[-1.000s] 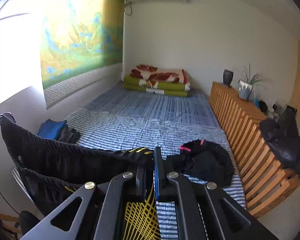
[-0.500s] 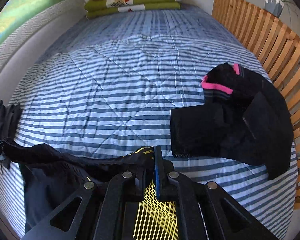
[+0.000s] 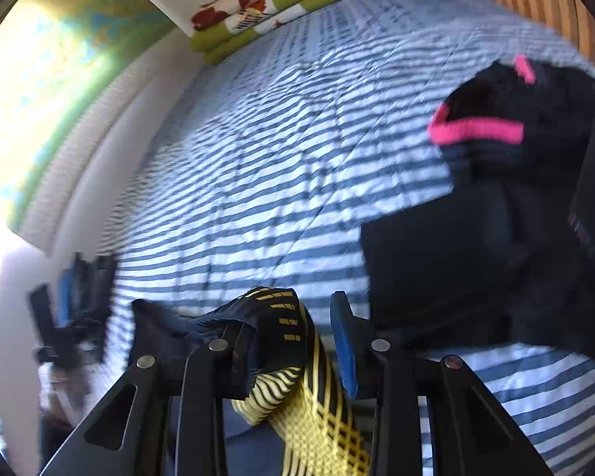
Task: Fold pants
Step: 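Lay the black shorts flat on the bed with both tools holding the waistband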
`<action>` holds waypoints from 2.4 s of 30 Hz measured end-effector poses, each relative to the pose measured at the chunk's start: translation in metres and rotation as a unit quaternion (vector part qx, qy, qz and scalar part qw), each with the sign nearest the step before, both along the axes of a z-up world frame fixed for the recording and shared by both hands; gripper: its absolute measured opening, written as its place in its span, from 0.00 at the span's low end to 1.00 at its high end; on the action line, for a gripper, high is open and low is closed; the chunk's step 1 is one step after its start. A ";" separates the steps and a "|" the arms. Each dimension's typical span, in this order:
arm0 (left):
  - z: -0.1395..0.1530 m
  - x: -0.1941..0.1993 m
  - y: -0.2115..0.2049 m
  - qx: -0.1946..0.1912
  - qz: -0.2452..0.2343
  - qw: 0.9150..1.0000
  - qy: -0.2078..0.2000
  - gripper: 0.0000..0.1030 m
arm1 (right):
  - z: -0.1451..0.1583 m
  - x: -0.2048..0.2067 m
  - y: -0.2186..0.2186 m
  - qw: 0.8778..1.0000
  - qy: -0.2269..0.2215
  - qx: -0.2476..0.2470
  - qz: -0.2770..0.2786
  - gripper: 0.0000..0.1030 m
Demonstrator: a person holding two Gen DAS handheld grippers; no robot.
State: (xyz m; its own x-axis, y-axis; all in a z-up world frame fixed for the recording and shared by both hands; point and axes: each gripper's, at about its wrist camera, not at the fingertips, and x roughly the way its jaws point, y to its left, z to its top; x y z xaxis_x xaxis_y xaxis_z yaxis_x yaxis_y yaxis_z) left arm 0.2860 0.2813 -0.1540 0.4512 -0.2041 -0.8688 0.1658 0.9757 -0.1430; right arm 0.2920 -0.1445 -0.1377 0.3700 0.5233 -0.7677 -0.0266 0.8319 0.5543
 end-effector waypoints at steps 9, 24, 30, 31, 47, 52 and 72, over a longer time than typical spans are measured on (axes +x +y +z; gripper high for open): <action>-0.035 0.009 -0.035 0.017 -0.018 1.000 -0.001 0.30 | 0.033 -0.011 0.011 0.998 -0.059 -0.024 0.021 0.37; -0.025 0.009 -0.001 -0.040 0.029 0.999 -0.023 0.46 | 0.003 -0.006 0.021 0.990 -0.085 -0.100 0.044 0.37; -0.039 0.021 -0.014 -0.037 0.014 0.999 -0.018 0.43 | -0.017 0.012 0.052 0.981 -0.085 -0.158 0.076 0.37; -0.040 0.023 -0.017 -0.030 0.015 0.999 -0.020 0.39 | -0.020 0.013 0.055 0.981 -0.083 -0.161 0.075 0.30; -0.038 0.045 -0.027 -0.042 0.025 0.998 -0.044 0.07 | -0.025 0.029 0.032 0.986 -0.071 -0.149 0.004 0.04; 0.002 0.028 -0.014 -0.053 0.047 0.993 -0.095 0.07 | 0.004 0.015 0.031 0.987 -0.106 -0.118 -0.001 0.04; 0.090 -0.137 0.063 -0.056 0.095 0.988 -0.109 0.23 | 0.077 -0.100 0.077 0.985 -0.100 -0.134 0.043 0.12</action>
